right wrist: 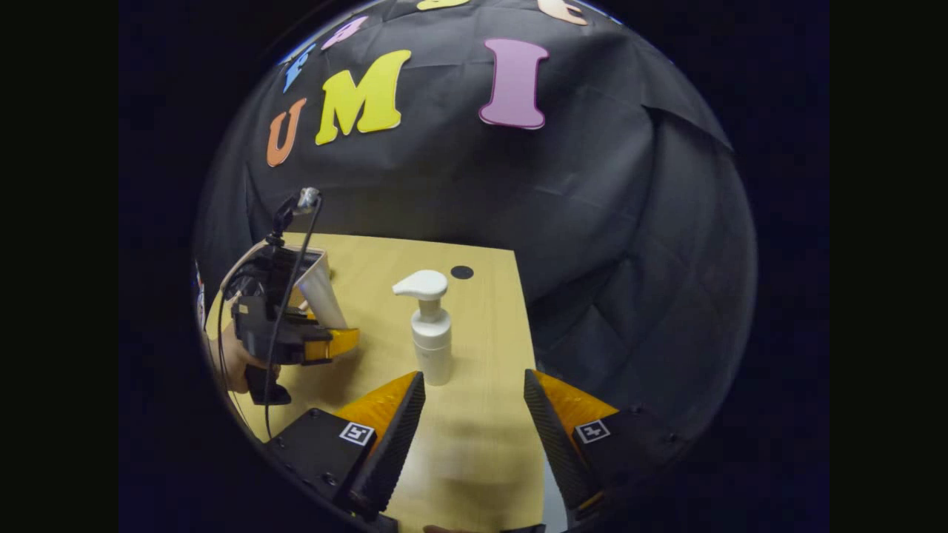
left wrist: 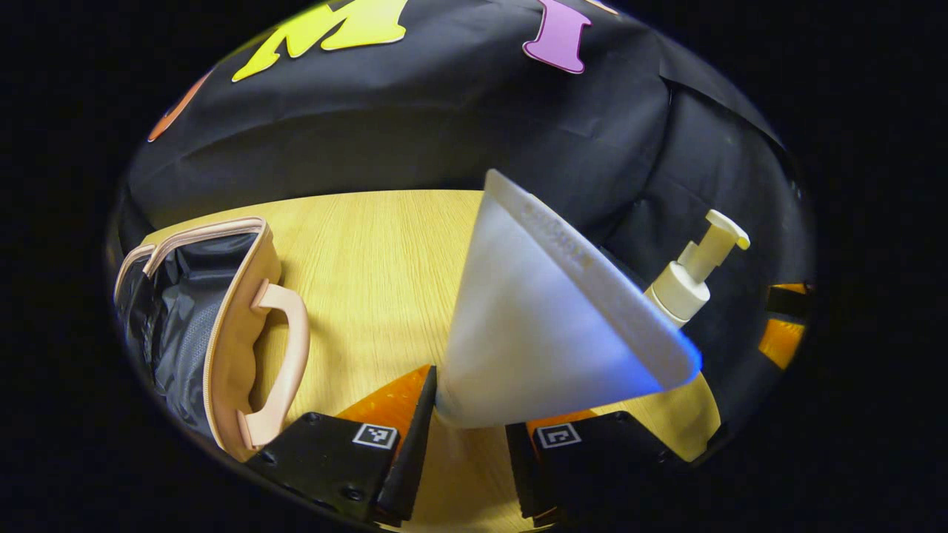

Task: First open the suitcase, pack the skin care products into it, and then close the suitcase.

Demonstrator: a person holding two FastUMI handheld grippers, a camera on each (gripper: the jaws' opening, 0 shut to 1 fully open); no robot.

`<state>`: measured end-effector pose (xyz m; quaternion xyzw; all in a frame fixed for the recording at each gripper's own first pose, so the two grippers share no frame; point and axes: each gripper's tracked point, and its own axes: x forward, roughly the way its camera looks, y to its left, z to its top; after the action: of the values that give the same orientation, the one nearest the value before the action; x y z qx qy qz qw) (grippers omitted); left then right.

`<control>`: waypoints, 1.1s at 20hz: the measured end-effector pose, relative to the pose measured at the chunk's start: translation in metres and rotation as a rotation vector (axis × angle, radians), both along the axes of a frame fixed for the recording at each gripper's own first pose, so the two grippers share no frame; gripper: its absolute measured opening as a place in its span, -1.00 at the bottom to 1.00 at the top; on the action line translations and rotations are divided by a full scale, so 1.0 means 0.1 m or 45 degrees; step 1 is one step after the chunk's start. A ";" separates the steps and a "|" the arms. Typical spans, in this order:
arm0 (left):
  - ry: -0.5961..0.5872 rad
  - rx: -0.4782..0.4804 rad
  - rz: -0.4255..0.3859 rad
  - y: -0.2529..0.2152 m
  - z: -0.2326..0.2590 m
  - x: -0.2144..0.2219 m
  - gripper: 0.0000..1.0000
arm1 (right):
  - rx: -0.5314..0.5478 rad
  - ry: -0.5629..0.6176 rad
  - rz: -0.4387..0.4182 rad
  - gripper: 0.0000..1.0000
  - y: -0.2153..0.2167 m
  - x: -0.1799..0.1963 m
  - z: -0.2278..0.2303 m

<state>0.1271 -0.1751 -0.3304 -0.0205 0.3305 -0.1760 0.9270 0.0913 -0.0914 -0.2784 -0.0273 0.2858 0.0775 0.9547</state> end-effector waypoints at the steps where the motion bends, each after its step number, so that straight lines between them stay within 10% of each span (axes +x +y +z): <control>1: 0.011 0.004 0.006 0.03 0.01 -0.02 -0.01 | 0.019 -0.009 0.006 0.60 0.05 0.08 -0.06; 13: -0.024 0.097 -0.045 0.53 0.79 -0.69 -0.12 | 0.071 -0.049 0.042 0.58 0.59 0.79 -0.47; 22: -0.027 0.128 0.184 1.61 1.50 -1.25 -0.12 | -0.002 -0.036 0.013 -0.05 0.71 0.74 -0.52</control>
<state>0.0025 -0.0143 -0.1801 0.0043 0.3267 -0.0920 0.9406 0.1652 -0.0205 -0.3303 -0.0304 0.2722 0.0816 0.9583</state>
